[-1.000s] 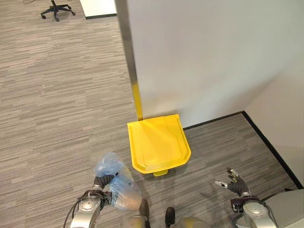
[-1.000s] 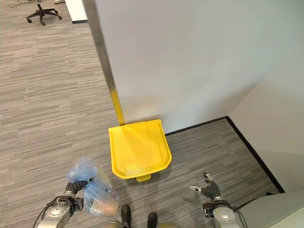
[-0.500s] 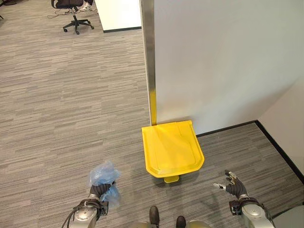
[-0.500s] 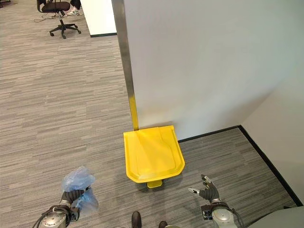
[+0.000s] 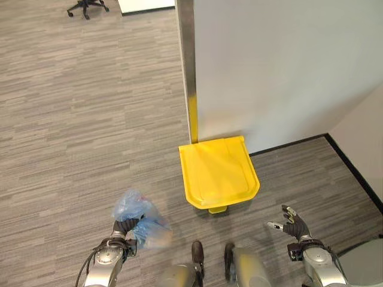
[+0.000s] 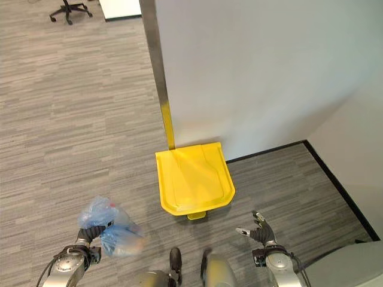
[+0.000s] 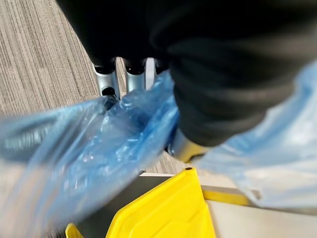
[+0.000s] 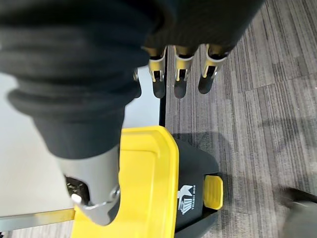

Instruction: Gather garbage on tea table into small bin, then transfer packed bag to large trash can.

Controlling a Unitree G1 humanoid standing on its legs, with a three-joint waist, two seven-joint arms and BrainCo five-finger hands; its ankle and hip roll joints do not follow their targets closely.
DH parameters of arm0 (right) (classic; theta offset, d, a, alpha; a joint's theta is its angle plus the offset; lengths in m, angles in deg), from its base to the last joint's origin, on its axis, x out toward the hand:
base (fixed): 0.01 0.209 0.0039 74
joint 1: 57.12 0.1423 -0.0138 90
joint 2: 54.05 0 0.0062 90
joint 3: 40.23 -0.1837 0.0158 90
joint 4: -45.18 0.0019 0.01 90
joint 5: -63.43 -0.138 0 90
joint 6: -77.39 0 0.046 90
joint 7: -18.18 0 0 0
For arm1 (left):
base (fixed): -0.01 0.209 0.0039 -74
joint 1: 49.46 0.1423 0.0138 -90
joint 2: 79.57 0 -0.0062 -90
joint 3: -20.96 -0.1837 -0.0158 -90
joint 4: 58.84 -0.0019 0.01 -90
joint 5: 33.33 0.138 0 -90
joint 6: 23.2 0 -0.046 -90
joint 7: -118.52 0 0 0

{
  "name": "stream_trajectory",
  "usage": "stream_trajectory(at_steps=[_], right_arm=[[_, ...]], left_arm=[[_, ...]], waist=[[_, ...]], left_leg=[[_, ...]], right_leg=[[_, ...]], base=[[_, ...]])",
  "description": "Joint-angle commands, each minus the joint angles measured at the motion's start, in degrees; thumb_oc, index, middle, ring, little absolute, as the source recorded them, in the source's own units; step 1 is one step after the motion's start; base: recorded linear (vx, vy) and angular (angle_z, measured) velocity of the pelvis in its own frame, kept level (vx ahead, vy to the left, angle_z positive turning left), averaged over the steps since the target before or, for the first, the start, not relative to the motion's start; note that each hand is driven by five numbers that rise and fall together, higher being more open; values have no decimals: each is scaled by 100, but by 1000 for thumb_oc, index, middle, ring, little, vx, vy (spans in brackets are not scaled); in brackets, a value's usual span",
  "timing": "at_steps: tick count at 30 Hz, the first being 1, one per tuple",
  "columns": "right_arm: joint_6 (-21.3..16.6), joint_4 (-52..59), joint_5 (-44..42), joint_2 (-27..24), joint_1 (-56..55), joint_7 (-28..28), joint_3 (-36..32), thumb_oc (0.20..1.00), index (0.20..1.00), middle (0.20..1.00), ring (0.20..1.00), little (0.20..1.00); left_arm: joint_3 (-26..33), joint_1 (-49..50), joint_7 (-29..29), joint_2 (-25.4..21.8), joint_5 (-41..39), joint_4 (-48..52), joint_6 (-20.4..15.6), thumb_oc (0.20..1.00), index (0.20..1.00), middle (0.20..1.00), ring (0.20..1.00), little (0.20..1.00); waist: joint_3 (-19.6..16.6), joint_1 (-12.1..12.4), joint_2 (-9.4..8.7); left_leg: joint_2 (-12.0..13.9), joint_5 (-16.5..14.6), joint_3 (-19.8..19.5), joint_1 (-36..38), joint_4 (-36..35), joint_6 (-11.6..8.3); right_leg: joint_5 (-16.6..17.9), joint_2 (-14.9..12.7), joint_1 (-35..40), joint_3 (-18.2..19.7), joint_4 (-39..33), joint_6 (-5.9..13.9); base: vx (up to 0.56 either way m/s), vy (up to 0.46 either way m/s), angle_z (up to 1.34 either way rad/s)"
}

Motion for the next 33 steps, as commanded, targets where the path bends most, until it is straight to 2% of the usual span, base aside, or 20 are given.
stream_trajectory(at_steps=[1,3,5,6,7,14,21,26,27,29,33], right_arm=[[-124,58,-67,-135,13,-123,-57,1000,1000,1000,1000,1000],[-141,20,-129,-151,-37,-154,-122,1000,1000,1000,1000,1000],[-135,0,-143,-166,-53,-155,-144,1000,1000,1000,1000,1000],[-145,-52,-173,-179,-80,-167,-185,1000,1000,1000,1000,1000],[-170,-43,-285,-212,-204,-188,-328,1000,1000,1000,1000,1000],[-274,-228,-595,-300,-225,-284,-536,1000,1000,1000,1000,1000],[-220,-232,-532,-240,-212,-237,-474,1000,1000,1000,1000,1000],[-148,-311,-410,-217,27,-1,-34,1000,1000,1000,1000,1000],[-118,-287,-416,-187,257,186,327,1000,1000,1000,1000,1000],[-115,-256,-484,-144,361,269,480,1000,1000,1000,1000,1000],[-113,-165,-782,195,931,551,1249,1000,1000,1000,1000,1000]], left_arm=[[204,133,51,-292,-104,359,-297,200,200,200,200,200],[188,42,73,-253,-119,301,-318,200,200,200,200,200],[174,29,64,-243,-111,304,-324,200,200,200,200,200],[173,9,75,-243,-100,263,-325,200,200,200,200,200],[128,14,34,-224,-88,279,-316,200,200,200,200,200],[125,-98,69,-120,-258,6,-354,200,200,200,200,200],[214,18,75,-142,-214,100,-357,200,200,200,200,200],[212,43,3,-178,-228,141,-363,200,200,200,200,200],[110,-28,-55,-203,-186,112,-369,200,200,200,200,200],[58,-75,-72,-207,-171,85,-379,200,200,200,200,200],[-243,-406,-48,-135,-133,-85,-426,200,200,200,200,200]], waist=[[-305,-146,-242],[-278,-257,-300],[-274,-288,-288],[-276,-364,-304],[-413,-414,-332],[-688,-563,-239],[-641,-496,-331],[-533,-341,-364],[-509,-243,-367],[-504,-216,-363],[-450,-88,-314]], left_leg=[[-119,-1492,-458,813,611,-692],[-225,-1643,-646,953,718,-720],[-232,-1699,-722,985,765,-730],[-284,-1765,-863,1104,762,-726],[-320,-1869,-1158,1281,692,-776],[0,-1746,-1206,1402,446,-892],[-145,-1759,-1224,1429,365,-765],[-274,-1726,-1263,1416,330,-698],[-298,-1739,-1321,1428,324,-686],[-301,-1741,-1345,1426,323,-685],[-298,-1727,-1449,1327,357,-692]], right_leg=[[1259,-154,301,-287,-1561,276],[1387,-72,107,-318,-1920,338],[1420,-51,98,-316,-1982,365],[1527,33,-83,-181,-1888,380],[1560,65,44,116,-1740,246],[1635,153,101,2,-1668,174],[1814,210,136,208,-1830,307],[1864,132,119,313,-1834,339],[1866,85,118,293,-1849,295],[1866,73,115,270,-1858,278],[1876,6,60,145,-1892,212]], base=[[296,-8,60],[274,-35,63],[224,-44,55],[428,-121,77],[373,-106,82],[139,-76,41],[-52,25,-15],[-40,28,-8],[21,2,11],[26,-7,23],[9,-16,21]])
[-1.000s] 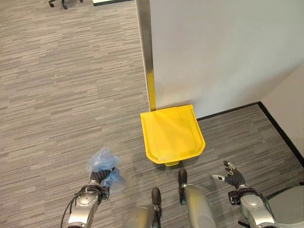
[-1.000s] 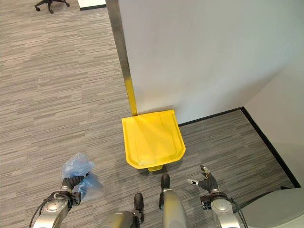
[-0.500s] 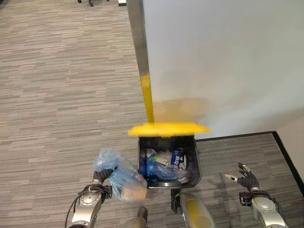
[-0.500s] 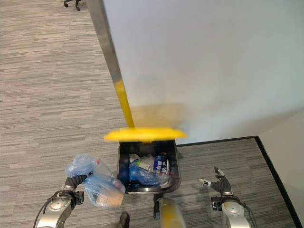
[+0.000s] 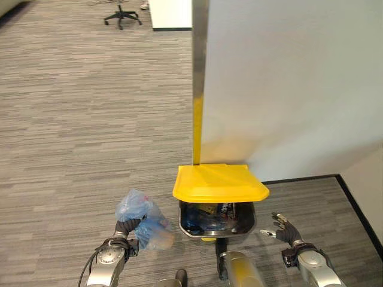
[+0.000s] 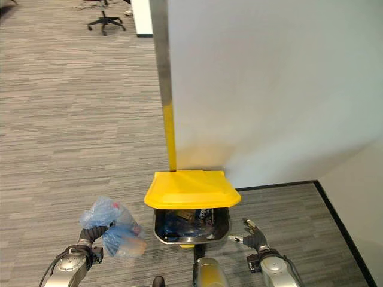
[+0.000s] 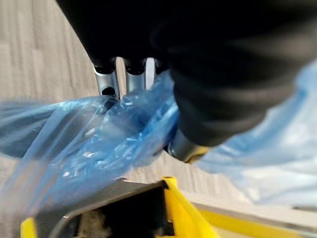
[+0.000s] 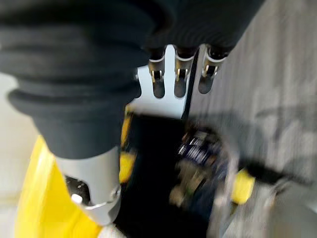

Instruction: Gather garbage on tea table into small bin, then transfer packed bag to large trash can.

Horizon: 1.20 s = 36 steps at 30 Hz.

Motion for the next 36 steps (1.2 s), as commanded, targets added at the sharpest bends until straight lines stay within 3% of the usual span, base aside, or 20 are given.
stream_trajectory(at_steps=[1,5,8,14,22,27,32,36], right_arm=[[-164,72,-289,168,557,178,260,1000,1000,1000,1000,1000],[-230,273,-400,495,1426,215,994,1000,1000,1000,1000,1000],[-296,435,-406,477,1817,136,1098,1000,1000,1000,1000,1000],[-360,392,-570,347,2952,-172,1113,1000,1000,1000,1000,1000],[-360,-171,-922,190,3553,-419,906,1000,1000,1000,1000,1000],[-396,-222,-885,-81,4165,-571,1023,1000,1000,1000,1000,1000],[-419,-222,-890,-215,4631,-696,1250,1000,1000,1000,1000,1000],[-427,-317,-913,-215,4796,-717,1311,1000,1000,1000,1000,1000]], left_arm=[[-23,-428,32,-124,-25,222,-397,200,200,200,200,200],[-355,-771,138,-53,-130,112,-489,200,200,200,200,200],[-457,-865,163,-77,-177,151,-533,200,200,200,200,200],[-910,-1135,27,-233,-261,581,-648,200,200,200,200,200],[-1354,-1593,-99,-425,-282,881,-661,200,200,200,200,200],[-1861,-2475,25,-416,-84,644,-701,200,200,200,200,200],[-2512,-3457,147,-95,3,422,-704,200,200,200,200,200],[-2685,-3682,154,12,1,475,-713,200,200,200,200,200]], waist=[[218,97,-10],[291,277,98],[308,320,109],[354,425,39],[495,443,-60],[724,386,-83],[870,166,-57],[902,106,-19]], left_leg=[[-413,-1042,-172,1016,-83,72],[-444,-1016,-278,850,13,65],[-438,-1014,-288,802,52,59],[-387,-1068,-311,657,230,-5],[-382,-1051,-305,496,246,-38],[-393,-1054,-150,401,254,-39],[-390,-1039,-26,317,207,-50],[-370,-1025,64,285,142,-58]], right_leg=[[1108,56,-314,106,-1303,317],[1108,-27,-400,21,-1300,313],[1111,-49,-407,-1,-1311,319],[1128,-153,-403,-91,-1343,330],[1157,-177,-564,-102,-1273,350],[1167,-160,-792,-53,-1130,382],[1177,-150,-1006,-48,-1057,398],[1196,-139,-1105,-97,-1071,430]], base=[[-3,-6,24],[-8,-3,24],[-3,-6,8],[-19,-29,12],[-44,-37,11],[-60,-18,-1],[-28,-38,-15],[-8,-21,-12]])
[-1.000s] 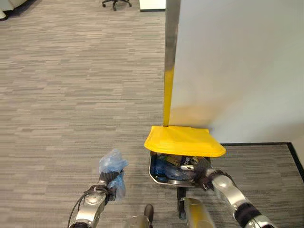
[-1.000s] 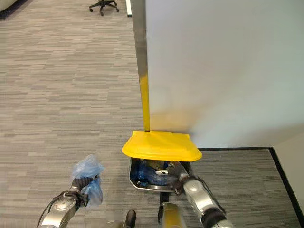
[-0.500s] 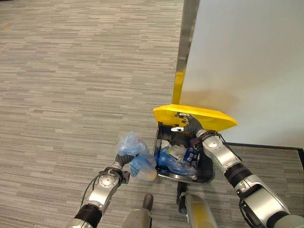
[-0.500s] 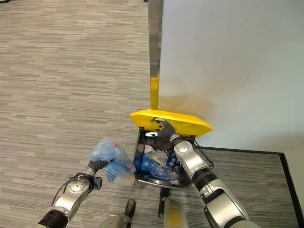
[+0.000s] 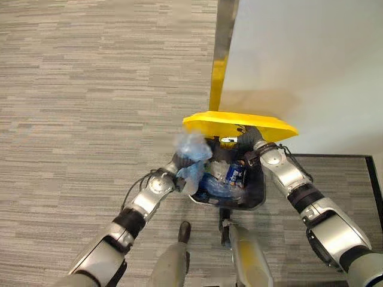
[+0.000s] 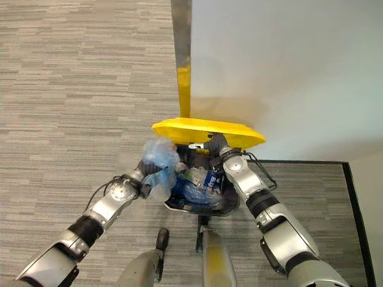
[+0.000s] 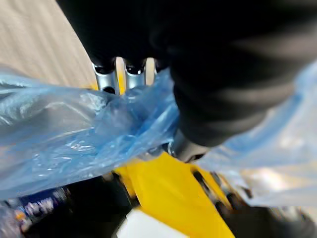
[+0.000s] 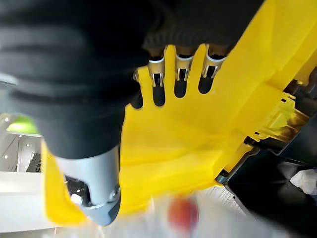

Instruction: Gather garbage on tea table into small bin, then transfer packed bag to large trash can.

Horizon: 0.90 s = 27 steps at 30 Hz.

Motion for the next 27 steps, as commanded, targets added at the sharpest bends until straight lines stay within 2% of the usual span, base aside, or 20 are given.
stream_trajectory(at_steps=[1,4,10,13,14,15,18,21,23,27], right_arm=[[-421,-21,-135,-6,624,-163,21,1000,1000,1000,1000,1000],[-402,-144,-155,12,903,-232,105,1000,1000,1000,1000,1000],[-365,-180,-178,91,1157,-349,221,1000,1000,1000,1000,1000],[-400,-58,-163,206,1283,-429,368,1000,1000,1000,1000,1000],[-418,8,-160,222,1273,-456,376,1000,1000,1000,1000,1000],[-440,97,-172,229,1240,-464,385,1000,1000,1000,1000,1000],[-497,276,-209,273,1120,-437,411,1000,1000,1000,1000,1000],[-557,438,-228,236,863,-384,383,1000,1000,1000,1000,1000],[-548,617,-198,144,461,-272,248,1000,1000,1000,1000,1000],[-483,954,36,88,-117,-138,44,1000,1000,1000,1000,1000]], left_arm=[[81,-56,12,29,25,300,-407,200,200,200,200,200],[-28,-343,102,258,26,-401,-298,200,200,200,200,200],[-83,-713,282,430,336,-1331,-146,200,200,200,200,200],[-94,-1047,652,463,961,-2151,57,200,200,200,200,200],[-64,-1062,708,491,1074,-2341,107,583,583,583,583,583],[-64,-1123,757,512,1281,-2636,187,1000,1000,1000,1000,1000],[-70,-1121,813,527,1730,-2886,295,1000,1000,1000,1000,1000],[28,-931,806,501,1794,-2702,280,1000,1000,1000,1000,1000],[220,-571,652,370,1512,-2263,186,1000,1000,1000,1000,1000],[628,54,538,88,1179,-1683,124,1000,1000,1000,1000,1000]], waist=[[-197,28,-38],[-83,-73,-50],[102,-208,-90],[253,-325,-132],[270,-345,-131],[301,-387,-134],[328,-454,-124],[301,-486,-111],[207,-477,-98],[92,-413,-188]], left_leg=[[-429,-1270,257,1025,91,209],[-426,-1273,360,893,142,184],[-420,-1307,497,697,251,164],[-406,-1346,600,518,384,154],[-402,-1362,619,486,415,152],[-395,-1370,642,447,452,146],[-377,-1389,684,440,458,144],[-355,-1407,695,493,450,136],[-353,-1419,669,640,403,137],[-355,-1499,715,784,448,163]], right_leg=[[920,-57,-553,278,-1037,503],[961,-35,-688,275,-1061,512],[988,-3,-892,313,-1034,502],[1007,22,-1049,345,-979,485],[998,25,-1075,356,-960,479],[992,28,-1110,376,-934,469],[980,53,-1157,410,-879,445],[961,62,-1129,406,-847,436],[975,48,-1003,392,-885,453],[998,41,-787,358,-961,482]], base=[[0,-18,-22],[-20,-24,-12],[-14,-10,-12],[3,-22,-11],[10,-10,-7],[11,-6,-7],[6,6,-7],[-2,8,-8],[-22,8,2],[-45,-1,6]])
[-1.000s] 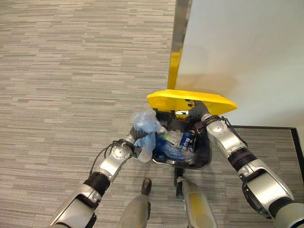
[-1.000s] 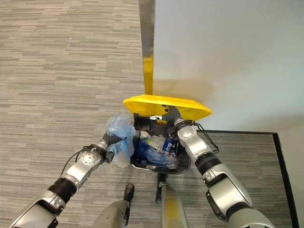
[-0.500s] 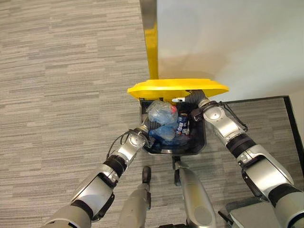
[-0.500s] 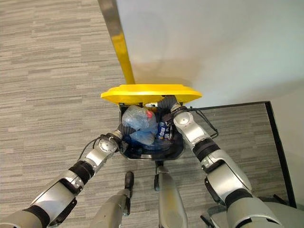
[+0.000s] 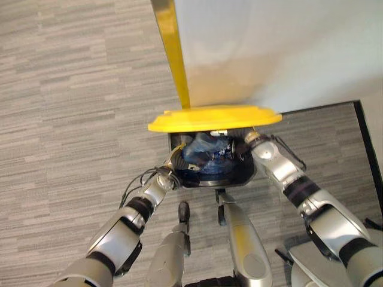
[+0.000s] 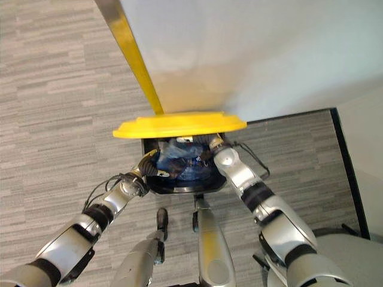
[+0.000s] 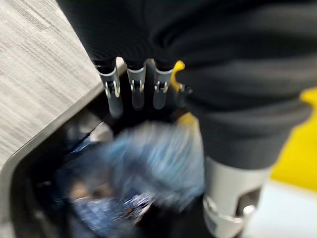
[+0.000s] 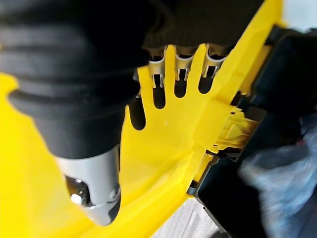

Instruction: Gather garbage on tea table into small bin, then transfer packed bag to large trash can.

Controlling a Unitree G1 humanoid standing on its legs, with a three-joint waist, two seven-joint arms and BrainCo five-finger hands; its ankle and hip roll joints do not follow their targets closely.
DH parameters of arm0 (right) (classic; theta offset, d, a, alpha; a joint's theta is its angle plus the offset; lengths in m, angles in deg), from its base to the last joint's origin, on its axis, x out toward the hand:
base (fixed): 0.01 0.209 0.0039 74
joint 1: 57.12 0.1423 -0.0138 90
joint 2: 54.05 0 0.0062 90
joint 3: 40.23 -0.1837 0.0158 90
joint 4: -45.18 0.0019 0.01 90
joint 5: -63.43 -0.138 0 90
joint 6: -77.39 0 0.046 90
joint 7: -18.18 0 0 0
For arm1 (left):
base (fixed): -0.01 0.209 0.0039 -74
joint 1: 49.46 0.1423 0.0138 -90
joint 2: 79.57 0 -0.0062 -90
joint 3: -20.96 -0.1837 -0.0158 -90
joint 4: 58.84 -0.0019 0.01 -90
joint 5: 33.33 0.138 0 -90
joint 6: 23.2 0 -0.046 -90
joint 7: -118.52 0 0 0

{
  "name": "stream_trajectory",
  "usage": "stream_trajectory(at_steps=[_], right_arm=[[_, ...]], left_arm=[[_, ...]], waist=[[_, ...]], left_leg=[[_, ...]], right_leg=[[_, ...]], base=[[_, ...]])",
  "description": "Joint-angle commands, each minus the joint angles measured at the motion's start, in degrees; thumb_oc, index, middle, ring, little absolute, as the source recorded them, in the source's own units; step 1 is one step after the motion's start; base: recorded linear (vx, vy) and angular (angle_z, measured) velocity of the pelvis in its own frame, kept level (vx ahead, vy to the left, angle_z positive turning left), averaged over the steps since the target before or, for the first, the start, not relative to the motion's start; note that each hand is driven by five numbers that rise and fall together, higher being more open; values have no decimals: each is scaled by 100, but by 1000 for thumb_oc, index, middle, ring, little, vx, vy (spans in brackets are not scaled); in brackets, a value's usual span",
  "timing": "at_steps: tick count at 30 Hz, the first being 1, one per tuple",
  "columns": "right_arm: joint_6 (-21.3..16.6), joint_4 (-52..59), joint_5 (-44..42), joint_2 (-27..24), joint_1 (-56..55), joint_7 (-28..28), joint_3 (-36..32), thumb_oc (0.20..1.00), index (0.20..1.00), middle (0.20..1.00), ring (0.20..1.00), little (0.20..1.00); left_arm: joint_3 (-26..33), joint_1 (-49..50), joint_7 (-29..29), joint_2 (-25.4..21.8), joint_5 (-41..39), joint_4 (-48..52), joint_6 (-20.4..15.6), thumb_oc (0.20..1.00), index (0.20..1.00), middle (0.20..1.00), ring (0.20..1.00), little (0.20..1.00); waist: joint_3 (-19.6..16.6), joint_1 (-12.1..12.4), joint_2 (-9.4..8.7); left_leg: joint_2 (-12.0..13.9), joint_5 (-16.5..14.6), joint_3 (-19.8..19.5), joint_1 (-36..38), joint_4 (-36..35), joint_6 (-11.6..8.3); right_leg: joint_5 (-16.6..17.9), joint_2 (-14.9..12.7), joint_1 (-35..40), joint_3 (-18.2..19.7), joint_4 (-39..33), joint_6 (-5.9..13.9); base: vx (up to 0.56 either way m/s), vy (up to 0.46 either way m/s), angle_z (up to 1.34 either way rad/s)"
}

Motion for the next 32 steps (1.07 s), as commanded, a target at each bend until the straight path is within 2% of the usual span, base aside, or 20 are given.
stream_trajectory(at_steps=[1,3,6,7,10,13,14,15,17,19,20,21,22,23,24,25,27,28,29,32], right_arm=[[-324,458,206,204,-192,132,-395,1000,1000,1000,1000,1000],[-289,569,276,196,-373,173,-447,1000,1000,1000,1000,1000],[-247,945,538,212,-1183,352,-814,1000,1000,1000,1000,1000],[-244,952,540,214,-1191,352,-815,1000,1000,1000,1000,1000],[-249,1147,748,222,-1782,449,-1109,1000,1000,1000,1000,1000],[-208,1151,1031,124,-2481,572,-1500,1000,1000,1000,1000,1000],[-187,1137,1120,84,-2628,610,-1583,1000,1000,1000,1000,1000],[-168,1131,1228,22,-2784,621,-1654,1000,1000,1000,1000,1000],[-175,1129,1290,-50,-3066,658,-1810,1000,1000,1000,1000,1000],[-179,1085,1363,-139,-3435,704,-2060,1000,1000,1000,1000,1000],[-187,951,1379,-154,-3679,715,-2219,1000,1000,1000,1000,1000],[-187,952,1379,-151,-3679,715,-2219,1000,1000,1000,1000,1000],[-179,677,1380,-128,-3901,678,-2379,1000,1000,1000,1000,1000],[-179,573,1411,-112,-4008,652,-2487,1000,1000,1000,1000,1000],[-136,476,1413,-116,-4041,641,-2517,1000,1000,1000,1000,1000],[-118,411,1418,-126,-4005,619,-2502,1000,1000,1000,1000,1000],[-125,412,1383,-130,-4167,621,-2596,1000,1000,1000,1000,1000],[-123,416,1383,-131,-4173,622,-2597,1000,1000,1000,1000,1000],[-88,238,1389,-203,-4266,633,-2650,1000,1000,1000,1000,1000],[-48,80,1420,-281,-4375,661,-2720,1000,1000,1000,1000,1000]], left_arm=[[316,541,-93,-231,-387,335,-269,1000,1000,1000,1000,1000],[404,744,-123,-302,-433,490,-266,1000,1000,1000,1000,1000],[1028,1688,-251,-555,-644,1030,-314,1000,1000,1000,1000,1000],[1029,1697,-252,-558,-643,1037,-311,1000,1000,1000,1000,1000],[1529,2380,-396,-656,-854,1331,-345,1000,1000,1000,1000,1000],[2131,3101,-581,-761,-1069,1427,-355,1000,1000,1000,1000,1000],[2248,3273,-607,-813,-1115,1477,-362,1000,1000,1000,1000,1000],[2327,3435,-651,-841,-1174,1554,-363,1000,1000,1000,1000,1000],[2411,3645,-756,-888,-1207,1681,-336,1000,1000,1000,1000,1000],[2517,3848,-876,-946,-1218,1798,-319,1000,1000,1000,1000,1000],[2586,3903,-928,-987,-1185,1798,-302,1000,1000,1000,1000,1000],[2587,3904,-928,-991,-1185,1799,-302,1000,1000,1000,1000,1000],[2706,3990,-909,-979,-1245,1749,-261,1000,1000,1000,1000,1000],[2678,4018,-924,-978,-1255,1803,-276,1000,1000,1000,1000,1000],[2737,4006,-911,-958,-1287,1805,-261,1000,1000,1000,1000,1000],[2753,4004,-864,-951,-1298,1759,-263,1000,1000,1000,1000,1000],[2770,4079,-877,-918,-1316,1791,-271,1000,1000,1000,1000,1000],[2769,4083,-877,-919,-1317,1793,-270,1000,1000,1000,1000,1000],[2789,4075,-887,-856,-1327,1664,-276,1000,1000,1000,1000,1000],[2814,4150,-961,-813,-1312,1629,-266,1000,1000,1000,1000,1000]], waist=[[-591,169,-192],[-617,197,-218],[-688,328,-332],[-689,332,-333],[-704,478,-384],[-846,575,-388],[-849,558,-380],[-830,568,-352],[-830,601,-269],[-920,613,-186],[-1020,652,-64],[-1037,648,-76],[-1154,724,-35],[-1212,731,-112],[-1281,736,-138],[-1302,743,-129],[-1407,742,-203],[-1403,741,-200],[-1564,720,-212],[-1741,712,-181]], left_leg=[[-342,-1535,270,769,545,148],[-344,-1567,281,795,578,164],[-414,-1688,406,848,851,242],[-413,-1692,410,850,855,242],[-547,-1729,497,765,1157,341],[-598,-1585,562,827,1051,406],[-604,-1518,602,880,1002,434],[-568,-1430,629,863,989,462],[-485,-1348,665,804,967,491],[-412,-1167,686,650,883,519],[-277,-1041,686,611,704,500],[-287,-1016,686,593,690,500],[-181,-918,731,546,593,423],[-220,-873,667,538,556,374],[-197,-810,644,480,525,351],[-144,-805,700,473,489,356],[-122,-834,789,477,449,328],[-119,-830,785,491,438,327],[-78,-739,836,581,243,255],[-37,-618,829,738,-75,196]], right_leg=[[798,-42,-668,44,-832,444],[819,-44,-618,47,-865,457],[945,-95,-363,37,-1058,551],[947,-93,-359,39,-1061,551],[1030,-176,-188,-24,-1192,642],[969,-241,-65,-249,-1175,719],[1107,-264,-75,-277,-1041,772],[1061,-278,-73,-353,-811,801],[766,-326,31,-446,-395,688],[389,-267,59,-221,295,505],[-23,-195,192,-71,764,387],[-3,-204,176,-68,746,387],[-205,-209,559,1,780,347],[-288,-87,783,83,516,296],[-301,-22,825,143,340,339],[-226,10,754,117,328,322],[-196,26,1032,48,-175,328],[-186,29,1054,42,-198,327],[-122,101,1342,97,-765,316],[-122,124,1655,77,-1209,266]], base=[[-54,0,-1],[-19,1,-1],[-68,39,-5],[-96,71,-26],[-105,87,-33],[-94,81,-27],[-90,81,-20],[-122,67,-24],[-181,69,-16],[-195,60,-24],[-111,18,-25],[-83,-35,-17],[27,-99,-27],[22,-130,-19],[29,-106,-14],[14,-103,-12],[64,-109,-47],[108,-120,-40],[95,-102,-16],[86,-83,-2]])
